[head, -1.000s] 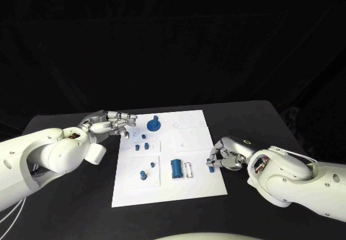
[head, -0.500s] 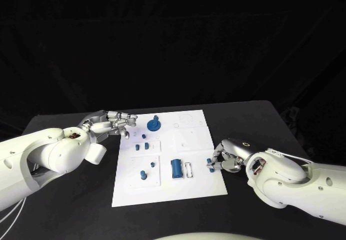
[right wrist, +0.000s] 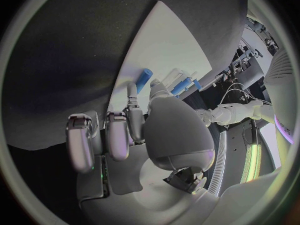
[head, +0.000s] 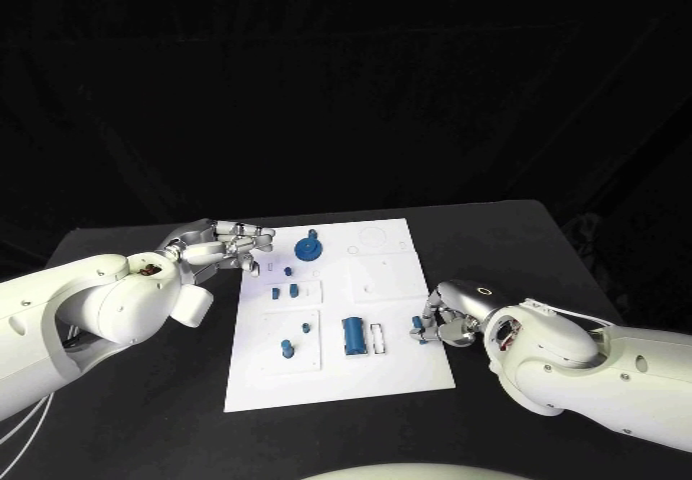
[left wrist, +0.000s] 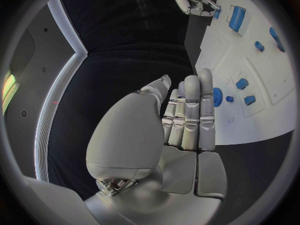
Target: Assemble the parts on the task board
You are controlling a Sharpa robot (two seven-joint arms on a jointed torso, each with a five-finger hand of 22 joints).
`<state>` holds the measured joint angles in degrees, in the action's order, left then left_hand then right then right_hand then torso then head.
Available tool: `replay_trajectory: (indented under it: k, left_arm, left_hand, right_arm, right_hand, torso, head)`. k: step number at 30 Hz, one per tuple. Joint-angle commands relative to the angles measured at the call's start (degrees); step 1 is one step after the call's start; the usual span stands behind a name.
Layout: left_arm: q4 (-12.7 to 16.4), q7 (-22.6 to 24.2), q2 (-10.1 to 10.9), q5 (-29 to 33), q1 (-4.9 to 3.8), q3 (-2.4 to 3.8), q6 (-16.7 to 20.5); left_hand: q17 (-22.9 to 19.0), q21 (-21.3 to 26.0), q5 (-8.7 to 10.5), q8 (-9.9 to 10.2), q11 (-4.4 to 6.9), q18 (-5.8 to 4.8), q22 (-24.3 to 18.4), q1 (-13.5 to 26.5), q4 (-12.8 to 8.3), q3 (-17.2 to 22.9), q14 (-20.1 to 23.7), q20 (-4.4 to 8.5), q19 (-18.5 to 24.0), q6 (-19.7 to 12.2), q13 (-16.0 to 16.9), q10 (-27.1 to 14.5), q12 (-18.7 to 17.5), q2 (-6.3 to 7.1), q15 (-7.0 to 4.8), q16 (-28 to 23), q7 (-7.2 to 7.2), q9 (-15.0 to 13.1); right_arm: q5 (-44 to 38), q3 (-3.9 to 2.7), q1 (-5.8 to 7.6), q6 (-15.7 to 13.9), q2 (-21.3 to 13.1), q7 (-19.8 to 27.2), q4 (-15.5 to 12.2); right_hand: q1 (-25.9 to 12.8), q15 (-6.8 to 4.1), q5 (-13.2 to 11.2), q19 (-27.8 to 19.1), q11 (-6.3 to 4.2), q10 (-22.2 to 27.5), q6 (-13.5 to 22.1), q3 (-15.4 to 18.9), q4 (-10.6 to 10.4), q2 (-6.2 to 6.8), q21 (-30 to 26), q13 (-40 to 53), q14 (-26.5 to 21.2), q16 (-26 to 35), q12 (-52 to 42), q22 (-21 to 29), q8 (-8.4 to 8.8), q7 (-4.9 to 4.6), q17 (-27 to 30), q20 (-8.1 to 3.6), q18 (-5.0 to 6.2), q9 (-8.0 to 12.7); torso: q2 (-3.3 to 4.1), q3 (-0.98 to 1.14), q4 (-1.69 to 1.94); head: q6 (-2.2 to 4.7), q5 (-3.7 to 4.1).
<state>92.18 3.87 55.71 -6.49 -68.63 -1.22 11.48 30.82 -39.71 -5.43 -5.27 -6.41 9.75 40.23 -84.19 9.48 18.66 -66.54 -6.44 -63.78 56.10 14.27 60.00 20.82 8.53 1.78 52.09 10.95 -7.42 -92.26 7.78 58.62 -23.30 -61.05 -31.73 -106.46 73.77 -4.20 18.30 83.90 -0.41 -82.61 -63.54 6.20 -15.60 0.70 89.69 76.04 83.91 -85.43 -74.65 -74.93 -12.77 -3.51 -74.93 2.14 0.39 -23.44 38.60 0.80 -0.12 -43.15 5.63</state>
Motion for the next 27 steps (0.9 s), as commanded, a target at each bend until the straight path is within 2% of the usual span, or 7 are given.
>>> replay_trajectory:
  k: [1,4,7,9,17,23,27]
  left_arm:
    - [0.19,0.51,-0.03,0.08,-0.01,0.04,-0.80]
    - [0.22,0.50,0.01,0.08,-0.01,0.04,-0.81]
    - [0.25,0.47,0.04,0.08,-0.01,0.04,-0.83]
    - [0.26,0.46,0.05,0.08,-0.01,0.04,-0.85]
    - [0.28,0.41,0.00,0.08,-0.01,0.03,-0.88]
    - [0.29,0.39,-0.02,0.08,-0.01,0.03,-0.88]
    - [0.35,0.41,-0.03,0.08,-0.01,0.03,-0.85]
  left_hand:
    - [-0.08,0.20,0.06,-0.32,0.05,0.81,-0.06,0.08,0.29,0.09,0.47,-0.37,-0.02,-0.48,0.08,-0.46,0.31,-0.26,0.08,-0.24,-0.06,0.08]
    - [-0.08,0.20,0.06,-0.32,0.05,0.81,-0.06,0.08,0.29,0.09,0.47,-0.37,-0.02,-0.48,0.08,-0.46,0.31,-0.26,0.08,-0.24,-0.06,0.08]
    - [-0.08,0.20,0.06,-0.32,0.05,0.81,-0.06,0.08,0.29,0.09,0.47,-0.37,-0.02,-0.48,0.08,-0.46,0.31,-0.26,0.08,-0.24,-0.06,0.08]
    - [-0.09,0.28,0.08,-0.38,0.04,0.80,-0.12,0.10,0.36,0.02,0.50,-0.38,-0.05,-0.52,0.09,-0.53,0.43,-0.26,0.09,-0.24,-0.06,0.08]
    - [-0.09,0.28,0.08,-0.38,0.04,0.80,-0.12,0.10,0.36,0.02,0.50,-0.38,-0.05,-0.52,0.09,-0.53,0.43,-0.26,0.09,-0.24,-0.06,0.08]
    - [-0.09,0.28,0.08,-0.38,0.04,0.80,-0.12,0.10,0.36,0.02,0.50,-0.38,-0.05,-0.52,0.09,-0.53,0.43,-0.26,0.09,-0.24,-0.06,0.08]
    - [-0.09,0.28,0.08,-0.38,0.04,0.80,-0.12,0.10,0.36,0.02,0.50,-0.38,-0.05,-0.52,0.09,-0.53,0.43,-0.26,0.09,-0.24,-0.06,0.08]
  right_arm:
    - [-1.29,0.29,-0.60,2.51,0.71,-0.61,0.75]
    - [-2.24,0.29,-0.76,4.22,1.10,-1.17,1.14]
    - [-3.33,0.30,-0.84,5.74,1.36,-1.94,1.35]
    - [-4.01,0.31,-0.86,6.52,1.55,-2.36,1.49]
    - [-6.71,0.33,-0.91,10.07,2.36,-3.94,1.92]
    - [-7.66,0.33,-0.91,10.56,2.63,-4.93,1.83]
    - [-7.01,0.33,-0.91,8.92,2.61,-5.54,1.60]
  right_hand:
    - [3.33,-0.23,-0.78,6.10,-0.44,-0.09,-0.34,-0.83,1.54,-0.68,0.31,3.28,4.56,-0.27,0.40,-15.07,0.34,0.10,-7.76,-0.13,-0.39,0.34]
    - [6.40,-0.35,-7.42,6.10,-0.45,0.00,-0.36,-2.96,3.05,-1.17,0.31,3.24,4.56,-0.27,0.57,-15.07,0.47,0.18,-7.79,-0.33,-0.39,0.55]
    - [6.75,-0.20,-10.08,6.10,-0.33,0.18,-0.21,-3.64,3.29,-0.49,0.31,3.05,4.57,-0.30,0.92,-15.07,0.64,-0.02,-7.86,-0.25,-0.39,0.74]
    - [7.30,-0.17,-10.52,6.10,-0.33,0.26,-0.18,-4.13,3.66,-0.27,0.31,2.98,4.56,-0.29,1.06,-15.07,0.69,-0.04,-7.84,-0.22,-0.39,0.80]
    - [10.33,-0.09,-9.84,6.10,-0.24,0.72,-0.14,-6.40,5.99,0.78,0.31,2.68,4.55,-0.31,1.69,-15.07,0.95,-0.19,-7.94,-0.14,-0.39,1.17]
    - [9.08,0.06,-6.39,6.10,-0.15,0.86,-0.22,-7.37,5.45,1.75,0.31,2.57,4.52,-0.20,1.94,-15.07,1.19,-0.36,-7.83,0.01,-0.39,1.55]
    - [8.55,-0.02,-4.10,6.10,-0.22,0.74,-0.41,-8.56,4.94,1.46,0.31,2.65,4.55,-0.26,1.84,-15.07,1.22,-0.19,-7.93,-0.02,-0.39,1.72]
  torso:
    - [0.01,0.01,0.02]
    - [-0.01,-0.03,-0.01]
    - [-0.01,-0.03,0.00]
    - [-0.03,-0.03,-0.02]
    - [-0.11,-0.05,0.00]
    - [-0.07,-0.08,0.01]
    - [-0.03,-0.07,0.06]
  head:
    - [-0.13,-0.10]
    - [-0.17,-0.12]
    - [-0.23,-0.17]
    - [-0.22,-0.15]
    - [-0.30,-0.08]
    - [-0.23,-0.12]
    - [-0.10,0.00]
